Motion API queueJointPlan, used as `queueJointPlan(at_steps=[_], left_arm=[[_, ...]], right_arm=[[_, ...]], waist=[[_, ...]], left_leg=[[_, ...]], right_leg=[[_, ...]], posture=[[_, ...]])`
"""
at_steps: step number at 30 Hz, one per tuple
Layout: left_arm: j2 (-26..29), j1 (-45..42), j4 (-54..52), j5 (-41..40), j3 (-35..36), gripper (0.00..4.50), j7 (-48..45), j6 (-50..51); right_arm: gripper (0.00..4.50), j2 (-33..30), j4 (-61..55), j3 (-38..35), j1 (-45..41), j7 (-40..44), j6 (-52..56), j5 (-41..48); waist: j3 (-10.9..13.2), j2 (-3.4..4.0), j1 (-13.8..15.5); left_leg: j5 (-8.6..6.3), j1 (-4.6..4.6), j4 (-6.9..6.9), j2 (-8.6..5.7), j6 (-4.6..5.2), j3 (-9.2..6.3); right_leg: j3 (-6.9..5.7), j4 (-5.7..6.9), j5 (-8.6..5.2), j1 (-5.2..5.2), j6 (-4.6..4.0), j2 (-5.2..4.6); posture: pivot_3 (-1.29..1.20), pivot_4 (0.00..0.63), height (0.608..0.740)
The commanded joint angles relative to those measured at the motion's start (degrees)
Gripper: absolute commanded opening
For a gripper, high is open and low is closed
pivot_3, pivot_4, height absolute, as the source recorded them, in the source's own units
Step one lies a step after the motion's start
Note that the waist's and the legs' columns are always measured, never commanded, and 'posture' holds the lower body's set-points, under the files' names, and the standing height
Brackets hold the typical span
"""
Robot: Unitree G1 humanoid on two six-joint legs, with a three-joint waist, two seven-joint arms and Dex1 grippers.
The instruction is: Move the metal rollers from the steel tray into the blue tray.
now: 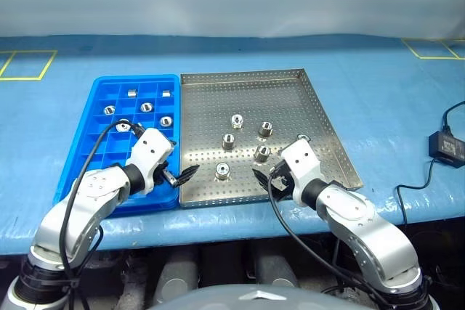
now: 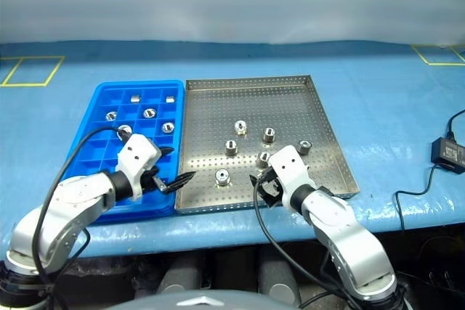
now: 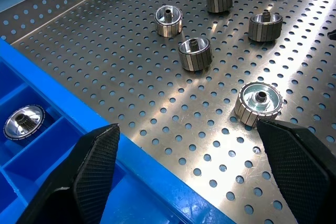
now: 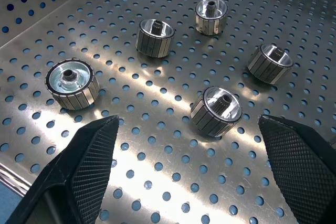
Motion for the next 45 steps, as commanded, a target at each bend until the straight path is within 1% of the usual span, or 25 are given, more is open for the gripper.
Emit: queueJointPlan(at_steps=[1,13,27,31,36,42,45], left_arm=[[-0.28,0.28,-1.12,0.13,0.21,4.50,0.15,-1.10],[-0.32,0.11,-1.16,0.02,0.35,4.50,0.42,-1.00],[-0.18,-3.28,0.36,-0.33,-0.89,4.50,-1.23,-0.58],[-1.31,-8.62,3.91,-0.17,-2.65,4.50,-1.41,0.67],[-4.82,-19.08,12.55,1.97,-9.05,4.50,-0.36,4.93],[-10.92,-30.20,26.37,6.02,-16.16,4.50,-0.59,4.66],[-14.08,-33.38,32.96,7.00,-17.12,4.50,-0.79,3.65]], right_arm=[[4.48,-0.24,-2.54,-0.95,-0.34,0.08,-0.20,0.03],[4.48,-0.11,-2.18,-0.79,-1.03,0.27,-0.15,0.03],[4.48,0.82,-2.34,-1.24,-0.42,-0.69,-0.33,-0.11],[4.48,1.22,-2.57,-1.21,-0.08,-1.12,-0.38,-0.25],[4.48,1.72,-2.25,-1.02,-0.18,-1.55,-0.72,-0.39],[4.48,2.58,-2.21,-0.87,0.06,-1.98,-1.28,-0.81],[4.48,2.91,-2.47,-1.15,0.58,-2.25,-1.47,-0.96]], waist=[[0.00,0.00,0.00],[0.00,0.00,0.03],[0.00,0.00,-0.03],[0.00,-0.01,0.04],[-0.01,-0.02,-0.09],[-0.02,-0.02,-0.34],[-0.02,-0.01,-0.74]], left_leg=[[0.00,0.00,0.00,0.00,0.00,0.00],[0.00,0.00,0.00,0.00,0.00,0.00],[0.00,0.00,0.01,0.00,0.00,0.00],[0.00,0.01,0.06,-0.01,0.00,-0.01],[0.00,0.00,0.18,-0.05,0.02,-0.02],[-0.01,-0.02,0.18,-0.06,0.04,-0.02],[-0.01,-0.02,0.18,-0.06,0.04,-0.03]], right_leg=[[0.00,0.00,0.00,0.00,0.00,0.00],[0.00,0.00,0.00,0.00,0.00,0.00],[0.00,0.01,0.00,0.00,0.00,0.01],[0.00,0.01,0.00,0.04,0.01,0.01],[0.02,0.01,0.05,0.10,0.09,0.05],[0.05,0.02,0.07,0.09,0.12,0.10],[0.06,0.02,0.07,0.09,0.12,0.11]], posture=[[-0.01,0.150,0.740],[0.00,0.150,0.740],[-0.03,0.150,0.740],[-0.04,0.150,0.740],[-0.04,0.150,0.740],[-0.08,0.150,0.740],[-0.08,0.150,0.740]])
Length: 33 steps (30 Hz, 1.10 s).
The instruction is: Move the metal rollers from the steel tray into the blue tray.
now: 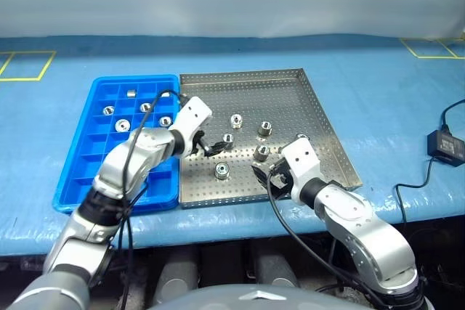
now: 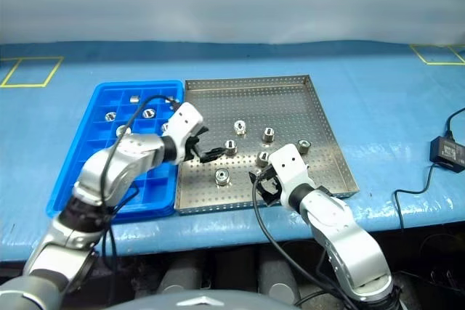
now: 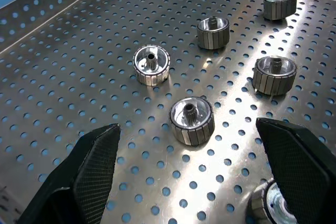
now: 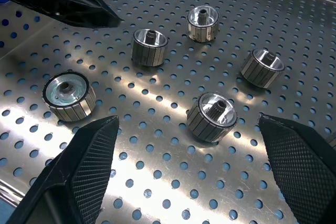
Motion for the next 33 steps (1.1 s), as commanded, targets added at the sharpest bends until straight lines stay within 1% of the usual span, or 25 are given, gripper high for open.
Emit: queueJointPlan(at_steps=[1,5,9,12,16,18,19,20,25,29,33], left_arm=[[-3.43,-3.55,7.01,1.79,-0.67,4.50,0.12,-1.78],[-7.46,-6.09,15.05,3.76,-1.04,4.50,0.49,-4.50],[-8.82,-7.18,19.92,6.59,-2.85,4.50,-0.02,-6.30],[-9.17,-7.33,21.54,7.92,-3.01,3.87,0.07,-5.76],[-7.96,-6.58,20.27,9.15,-3.63,2.55,-1.64,-5.83],[-7.24,-5.86,18.08,8.90,-2.71,1.89,-2.28,-6.21],[-7.07,-5.60,17.27,8.74,-2.25,1.66,-2.37,-6.23],[-7.03,-5.17,16.00,8.22,-0.99,1.66,-1.98,-6.15],[-8.44,-0.18,2.91,4.89,12.75,1.66,6.41,-4.20],[-10.24,4.85,-7.87,6.60,22.33,1.66,16.92,-1.61],[-10.69,10.61,-14.34,10.65,29.17,1.66,25.97,-0.04]], right_arm=[[4.48,0.34,-2.26,-1.04,0.43,-0.70,-1.29,-0.44],[4.48,0.81,-2.47,-1.02,0.66,-1.18,-1.37,-0.49],[4.48,1.27,-2.68,-0.62,0.68,-1.54,-1.27,-0.64],[4.50,1.43,-2.89,-0.75,0.88,-1.68,-1.14,-0.77],[4.50,1.41,-3.01,-0.78,0.96,-1.75,-1.04,-0.80],[4.50,1.37,-2.93,-0.73,0.76,-1.67,-1.00,-0.71],[4.50,1.35,-2.93,-0.71,0.72,-1.64,-0.98,-0.66],[4.50,1.35,-2.88,-0.60,0.58,-1.58,-0.97,-0.60],[4.50,1.64,-2.22,0.62,-0.86,-1.04,-0.91,-0.26],[4.50,2.39,-0.71,2.31,-3.11,-0.28,-1.19,-0.07],[4.50,4.14,1.40,5.42,-6.03,1.00,-1.78,0.55]], waist=[[0.00,0.01,-0.26],[0.00,0.01,-0.72],[0.00,0.00,-0.99],[0.00,0.00,-1.01],[-0.01,0.01,-0.98],[-0.01,0.01,-1.02],[-0.01,0.01,-1.00],[-0.01,0.01,-0.94],[0.00,0.01,-0.96],[-0.01,0.02,-0.76],[-0.01,0.01,-0.23]], left_leg=[[-0.01,0.00,0.00,0.00,0.01,0.01],[-0.01,-0.03,0.02,0.00,0.02,0.02],[-0.01,-0.02,0.03,0.01,0.02,0.03],[-0.01,-0.03,0.05,0.00,0.02,0.03],[-0.03,-0.06,0.11,0.01,0.04,0.02],[-0.03,-0.05,0.14,0.01,0.05,0.03],[-0.03,-0.06,0.16,0.02,0.05,0.03],[-0.03,-0.06,0.16,0.02,0.05,0.03],[-0.04,-0.13,0.20,0.05,0.07,0.03],[-0.04,-0.07,0.20,0.06,0.06,0.00],[-0.04,-0.05,0.21,0.03,0.06,-0.01]], right_leg=[[0.02,0.00,0.00,0.00,0.00,0.00],[0.04,-0.01,0.05,-0.03,0.09,0.00],[0.07,0.00,0.07,-0.03,0.11,0.00],[0.08,0.00,0.09,-0.02,0.14,0.00],[0.08,0.00,0.10,-0.03,0.15,-0.01],[0.08,0.01,0.10,-0.02,0.15,-0.02],[0.08,0.02,0.10,-0.02,0.15,-0.02],[0.08,0.02,0.10,-0.02,0.15,-0.02],[0.11,0.03,0.13,-0.09,0.18,-0.05],[0.09,0.06,0.17,-0.02,0.26,-0.05],[0.08,0.05,0.28,0.02,0.44,-0.05]], posture=[[-0.08,0.150,0.740],[-0.10,0.150,0.740],[-0.10,0.150,0.740],[-0.10,0.150,0.740],[-0.10,0.150,0.740],[-0.09,0.150,0.740],[-0.08,0.150,0.740],[-0.08,0.150,0.740],[-0.06,0.150,0.740],[-0.02,0.150,0.740],[0.05,0.150,0.740]])
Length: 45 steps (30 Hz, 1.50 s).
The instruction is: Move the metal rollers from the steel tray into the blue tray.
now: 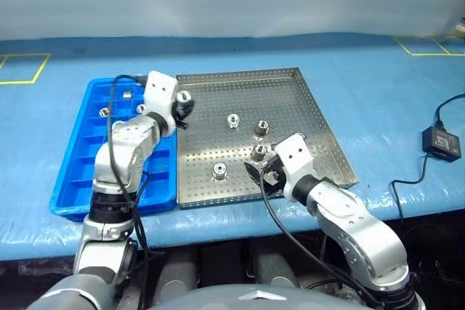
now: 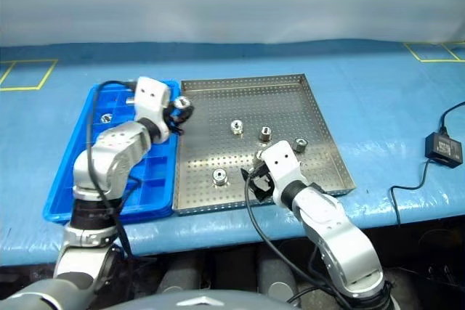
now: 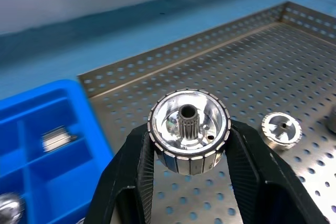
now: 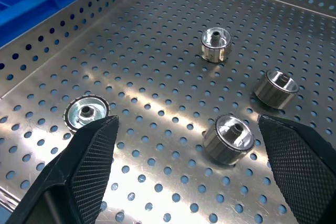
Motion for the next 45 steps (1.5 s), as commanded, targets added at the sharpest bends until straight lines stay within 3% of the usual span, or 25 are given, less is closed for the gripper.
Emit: queueJointPlan(at_steps=[1,12,26,33,40,45], left_arm=[[-1.03,3.39,-6.53,2.81,6.79,1.66,7.27,1.80],[-3.38,12.81,-6.32,5.68,15.73,1.66,16.07,-0.94],[-1.80,8.78,2.21,4.28,14.50,1.66,13.05,-3.70],[-0.52,7.46,-1.45,1.61,12.78,3.97,9.74,-3.97],[4.57,2.06,-5.25,-10.22,3.28,3.97,-8.92,-0.58],[11.76,-1.43,-3.27,-15.11,-9.02,3.97,-22.70,4.21]], right_arm=[[4.50,1.52,0.76,2.94,-2.74,1.48,-1.79,0.83],[4.50,1.91,3.68,6.64,-5.96,5.16,-3.86,1.19],[4.50,2.45,1.24,6.73,-3.16,3.22,-2.69,1.10],[4.50,2.19,0.41,6.21,-2.68,2.55,-2.16,1.13],[4.50,-0.41,-0.74,1.44,-0.53,1.89,-1.81,0.71],[4.50,-2.52,-2.80,-2.73,2.95,0.85,-1.19,0.36]], waist=[[0.00,-0.01,0.37],[-0.03,-0.12,4.12],[-0.04,-0.12,3.45],[-0.02,-0.14,2.74],[-0.02,-0.14,2.81],[0.00,-0.12,1.56]], left_leg=[[0.00,0.01,0.01,0.01,0.00,0.00],[0.00,-0.03,0.07,-0.03,0.00,-0.08],[-0.01,-0.05,0.17,0.00,0.01,-0.06],[-0.01,-0.05,0.17,0.02,0.01,-0.06],[-0.04,-0.11,0.21,-0.01,0.05,-0.05],[-0.09,-0.11,0.21,0.00,0.12,0.06]], right_leg=[[-0.01,0.00,0.01,0.00,0.00,0.01],[-0.14,-0.05,-0.13,0.06,-0.26,-0.10],[-0.19,-0.04,-0.08,0.07,-0.35,-0.12],[-0.20,-0.03,-0.08,0.05,-0.35,-0.11],[-0.20,-0.07,-0.08,0.05,-0.35,-0.16],[-0.14,-0.08,-0.11,-0.01,-0.35,-0.14]], posture=[[0.05,0.150,0.740],[0.12,0.150,0.740],[0.05,0.150,0.740],[0.04,0.150,0.740],[0.01,0.150,0.740],[-0.03,0.150,0.740]])
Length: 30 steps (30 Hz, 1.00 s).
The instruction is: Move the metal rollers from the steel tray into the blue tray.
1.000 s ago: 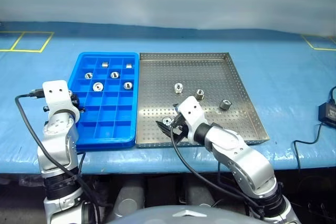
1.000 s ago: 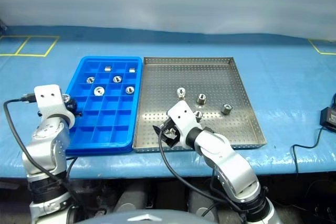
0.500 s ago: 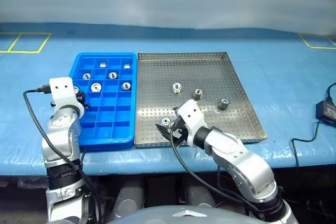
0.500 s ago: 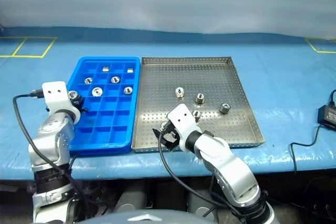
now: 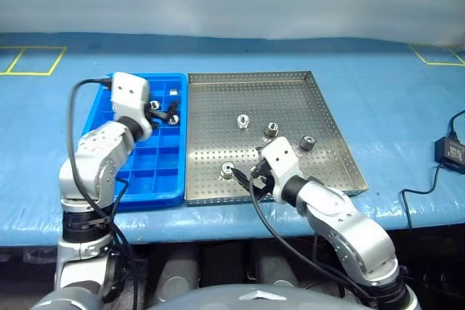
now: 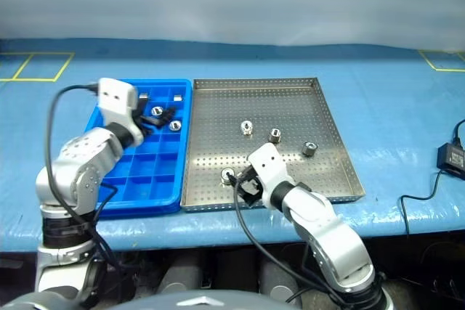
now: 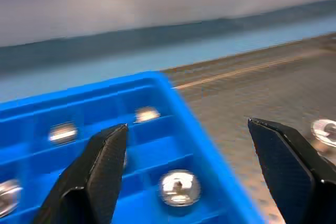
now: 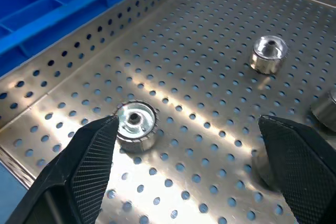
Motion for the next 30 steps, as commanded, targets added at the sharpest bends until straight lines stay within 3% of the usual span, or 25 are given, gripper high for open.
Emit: queueJointPlan(at_steps=[1,7,19,26,30], left_arm=[[5.52,-3.44,0.83,-2.43,-8.28,3.97,-9.80,2.86],[11.39,-9.42,4.88,-0.24,-22.15,3.97,-21.21,1.52],[13.41,-14.45,12.32,9.08,-36.46,3.97,-29.70,-5.24],[13.04,-13.29,11.76,11.29,-34.99,1.73,-29.72,-5.83],[8.39,-10.03,10.44,9.31,-23.61,1.67,-19.65,-1.17]], right_arm=[[4.50,-0.91,-4.28,-3.20,2.02,-0.91,0.23,-0.37],[4.50,-0.32,-5.80,-5.10,4.71,-2.71,0.38,-0.83],[4.50,2.77,-6.74,-3.92,6.74,-5.79,-0.32,-1.84],[4.50,3.18,-6.02,-3.60,6.25,-5.54,-1.09,-2.02],[4.50,3.21,-5.35,-3.03,5.35,-5.14,-1.42,-1.80]], waist=[[0.01,0.01,-0.78],[0.04,0.07,-1.94],[0.04,0.09,-3.46],[0.05,0.09,-4.02],[0.06,0.08,-3.91]], left_leg=[[0.00,0.00,-0.01,0.02,0.00,0.00],[0.00,0.05,-0.01,0.07,-0.01,0.00],[0.00,-0.03,-0.01,0.06,0.01,0.04],[0.00,-0.04,-0.01,0.07,0.01,0.03],[0.00,-0.06,-0.01,0.06,0.01,0.03]], right_leg=[[0.01,0.00,0.00,-0.01,0.00,0.02],[0.05,0.05,-0.06,-0.02,-0.04,0.14],[0.13,0.03,-0.06,-0.11,-0.02,0.12],[0.12,0.03,-0.06,-0.12,-0.02,0.11],[0.13,0.03,-0.05,-0.11,0.01,0.09]], posture=[[-0.04,0.150,0.740],[-0.08,0.150,0.740],[-0.14,0.150,0.740],[-0.13,0.150,0.740],[-0.10,0.150,0.740]])
